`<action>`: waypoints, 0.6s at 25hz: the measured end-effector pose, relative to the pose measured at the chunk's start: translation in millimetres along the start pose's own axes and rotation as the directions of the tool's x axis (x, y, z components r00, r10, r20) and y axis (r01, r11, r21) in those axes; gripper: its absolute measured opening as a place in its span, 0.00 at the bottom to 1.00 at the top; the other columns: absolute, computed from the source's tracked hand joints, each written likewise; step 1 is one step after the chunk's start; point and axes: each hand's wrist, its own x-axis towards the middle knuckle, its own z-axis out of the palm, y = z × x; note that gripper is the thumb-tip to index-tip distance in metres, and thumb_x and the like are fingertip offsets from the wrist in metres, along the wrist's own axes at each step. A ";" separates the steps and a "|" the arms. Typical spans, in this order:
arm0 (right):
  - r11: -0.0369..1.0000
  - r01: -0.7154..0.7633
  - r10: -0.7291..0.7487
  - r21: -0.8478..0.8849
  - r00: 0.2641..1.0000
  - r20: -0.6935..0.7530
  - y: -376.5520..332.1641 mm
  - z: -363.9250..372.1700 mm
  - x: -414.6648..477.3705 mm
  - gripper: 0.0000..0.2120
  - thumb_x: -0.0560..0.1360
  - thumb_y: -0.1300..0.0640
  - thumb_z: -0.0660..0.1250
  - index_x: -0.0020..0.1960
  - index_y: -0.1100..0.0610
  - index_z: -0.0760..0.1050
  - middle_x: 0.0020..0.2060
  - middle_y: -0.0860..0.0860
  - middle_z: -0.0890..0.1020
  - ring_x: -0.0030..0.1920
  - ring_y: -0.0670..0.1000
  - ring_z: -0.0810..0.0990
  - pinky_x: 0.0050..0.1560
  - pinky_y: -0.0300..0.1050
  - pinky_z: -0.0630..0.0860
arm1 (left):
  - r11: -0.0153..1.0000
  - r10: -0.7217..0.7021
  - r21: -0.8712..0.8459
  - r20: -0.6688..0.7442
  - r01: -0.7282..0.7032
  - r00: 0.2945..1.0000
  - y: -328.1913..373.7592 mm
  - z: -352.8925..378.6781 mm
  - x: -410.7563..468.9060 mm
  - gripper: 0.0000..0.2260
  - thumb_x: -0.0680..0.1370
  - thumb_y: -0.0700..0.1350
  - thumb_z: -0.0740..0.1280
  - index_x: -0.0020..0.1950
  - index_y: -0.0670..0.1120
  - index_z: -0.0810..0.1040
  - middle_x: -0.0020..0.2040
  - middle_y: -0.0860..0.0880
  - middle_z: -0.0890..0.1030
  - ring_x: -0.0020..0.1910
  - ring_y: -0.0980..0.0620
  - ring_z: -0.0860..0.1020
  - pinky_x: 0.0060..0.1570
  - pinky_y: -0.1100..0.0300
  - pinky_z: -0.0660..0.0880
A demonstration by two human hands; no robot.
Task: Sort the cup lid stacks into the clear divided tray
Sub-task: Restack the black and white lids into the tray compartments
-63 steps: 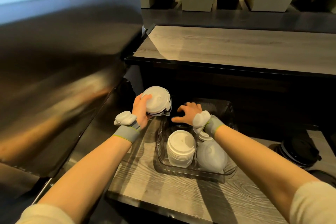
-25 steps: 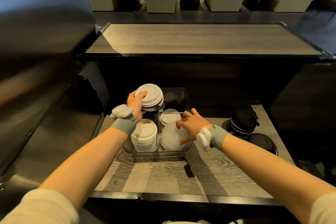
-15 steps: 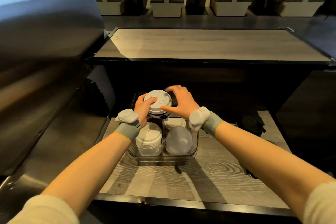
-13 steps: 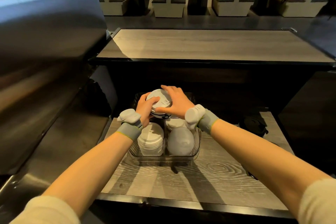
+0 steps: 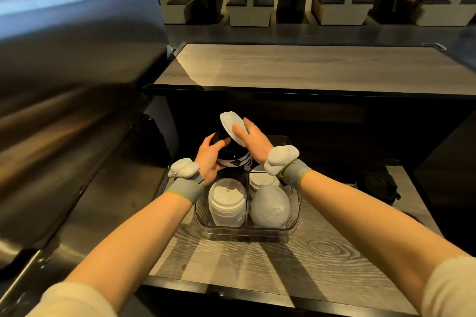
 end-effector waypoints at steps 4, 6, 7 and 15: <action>0.998 -0.060 0.061 0.007 0.991 -0.122 9.0 -16.2 4.7 0.29 0.79 0.46 0.58 0.75 0.57 0.56 0.73 0.58 0.65 0.73 0.60 0.63 0.71 0.51 0.61 | 0.999 -0.026 -0.027 -0.088 0.024 0.996 6.0 -8.8 12.1 0.22 0.77 0.38 0.63 0.71 0.45 0.68 0.60 0.40 0.76 0.57 0.42 0.76 0.41 0.56 0.76; 0.923 -0.187 0.130 -0.337 0.974 -0.183 24.5 -30.2 9.1 0.30 0.77 0.43 0.60 0.73 0.56 0.60 0.69 0.60 0.69 0.70 0.62 0.64 0.68 0.53 0.63 | 0.999 -0.029 -0.027 -0.128 0.026 0.991 8.0 -15.7 17.3 0.22 0.77 0.38 0.63 0.71 0.45 0.68 0.61 0.41 0.76 0.54 0.45 0.75 0.39 0.57 0.74; 0.841 -0.232 0.159 -0.488 0.969 -0.187 33.3 -33.8 10.6 0.31 0.76 0.41 0.60 0.72 0.57 0.62 0.67 0.60 0.70 0.69 0.63 0.65 0.67 0.53 0.63 | 0.999 -0.029 -0.025 -0.138 0.026 0.990 8.9 -18.5 18.9 0.23 0.77 0.38 0.63 0.72 0.45 0.67 0.61 0.41 0.76 0.54 0.45 0.74 0.38 0.58 0.74; 0.573 -0.165 0.266 -0.802 0.964 -0.008 79.7 -20.7 31.2 0.29 0.73 0.44 0.64 0.69 0.57 0.64 0.62 0.58 0.76 0.64 0.59 0.74 0.69 0.53 0.59 | 0.998 -0.063 -0.015 -0.132 0.062 0.989 11.3 -24.4 28.2 0.22 0.76 0.38 0.64 0.70 0.45 0.69 0.63 0.42 0.76 0.55 0.45 0.75 0.38 0.58 0.75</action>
